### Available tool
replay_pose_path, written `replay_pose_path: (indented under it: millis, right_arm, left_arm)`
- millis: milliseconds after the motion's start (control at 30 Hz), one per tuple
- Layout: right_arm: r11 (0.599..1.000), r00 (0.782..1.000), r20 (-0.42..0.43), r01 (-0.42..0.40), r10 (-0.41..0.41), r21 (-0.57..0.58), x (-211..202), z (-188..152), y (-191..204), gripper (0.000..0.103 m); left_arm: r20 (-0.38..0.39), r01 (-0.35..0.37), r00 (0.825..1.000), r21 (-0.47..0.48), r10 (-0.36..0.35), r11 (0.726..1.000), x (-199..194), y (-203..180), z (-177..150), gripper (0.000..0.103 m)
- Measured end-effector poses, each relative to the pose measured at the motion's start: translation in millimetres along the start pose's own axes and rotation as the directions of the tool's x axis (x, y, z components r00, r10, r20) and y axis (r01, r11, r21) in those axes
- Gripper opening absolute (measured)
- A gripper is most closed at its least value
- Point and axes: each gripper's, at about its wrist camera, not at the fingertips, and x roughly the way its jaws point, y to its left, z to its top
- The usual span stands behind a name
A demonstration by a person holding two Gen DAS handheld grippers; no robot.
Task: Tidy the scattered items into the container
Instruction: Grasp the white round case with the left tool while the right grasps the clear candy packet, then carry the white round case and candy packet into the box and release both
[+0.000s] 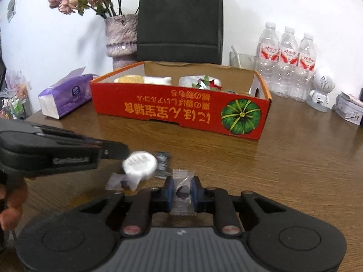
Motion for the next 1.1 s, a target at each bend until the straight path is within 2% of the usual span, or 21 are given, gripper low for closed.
replay_pose_path:
  millis: [100, 167, 200, 233, 267, 433, 533, 600, 700, 967, 1100]
  right_arm:
    - [1.000, 1.000, 0.000, -0.001, 0.001, 0.014, -1, 0, -3, 0.015]
    - [1.000, 1.000, -0.005, -0.003, 0.003, 0.017, -2, 1, -5, 0.015]
    - [1.000, 1.000, -0.004, -0.002, 0.002, 0.021, -4, 1, -6, 0.015]
    - [1.000, 1.000, -0.004, -0.002, 0.002, 0.026, -6, 2, -7, 0.015]
    - [0.999, 1.000, -0.005, 0.001, -0.001, 0.032, -7, 2, -8, 0.015]
    - [0.997, 0.998, -0.032, 0.056, -0.055, 0.051, -4, 0, -15, 0.015]
    - [0.996, 0.996, -0.047, 0.073, -0.071, 0.056, -1, -2, -19, 0.015]
    - [0.996, 0.997, -0.039, 0.068, -0.066, 0.062, -3, -1, -20, 0.015]
    - [0.996, 0.997, -0.038, 0.068, -0.066, 0.057, -3, -2, -19, 0.015]
    - [0.996, 0.998, -0.023, 0.062, -0.061, 0.064, -4, -2, -20, 0.015]
    - [0.996, 0.999, 0.027, 0.037, -0.039, 0.082, -13, 5, -22, 0.015]
  left_arm:
    - [-0.011, 0.017, 1.000, -0.013, -0.017, 1.000, 3, -1, -1, 0.007]
    - [0.014, 0.048, 0.999, -0.009, -0.048, 0.999, -1, -4, 1, 0.017]
    - [0.021, 0.057, 0.998, -0.004, -0.057, 0.998, -2, -6, 2, 0.038]
    - [0.022, 0.054, 0.998, 0.000, -0.054, 0.999, -2, -10, 4, 0.055]
    - [0.026, 0.048, 0.998, 0.003, -0.048, 0.999, -1, -14, 5, 0.057]
    - [-0.036, 0.051, 0.998, 0.026, -0.050, 0.998, 18, -28, 7, 0.057]
    - [-0.029, -0.003, 1.000, 0.112, 0.006, 0.994, 18, -37, 3, 0.041]
    - [-0.018, -0.020, 1.000, 0.138, 0.022, 0.990, 15, -39, -1, 0.040]
    - [-0.015, -0.011, 1.000, 0.130, 0.013, 0.992, 11, -37, -2, 0.040]
    - [0.045, -0.047, 0.998, 0.121, 0.042, 0.991, -3, -33, 0, 0.040]
    - [0.088, -0.032, 0.996, 0.080, 0.025, 0.996, -20, -24, 12, 0.040]
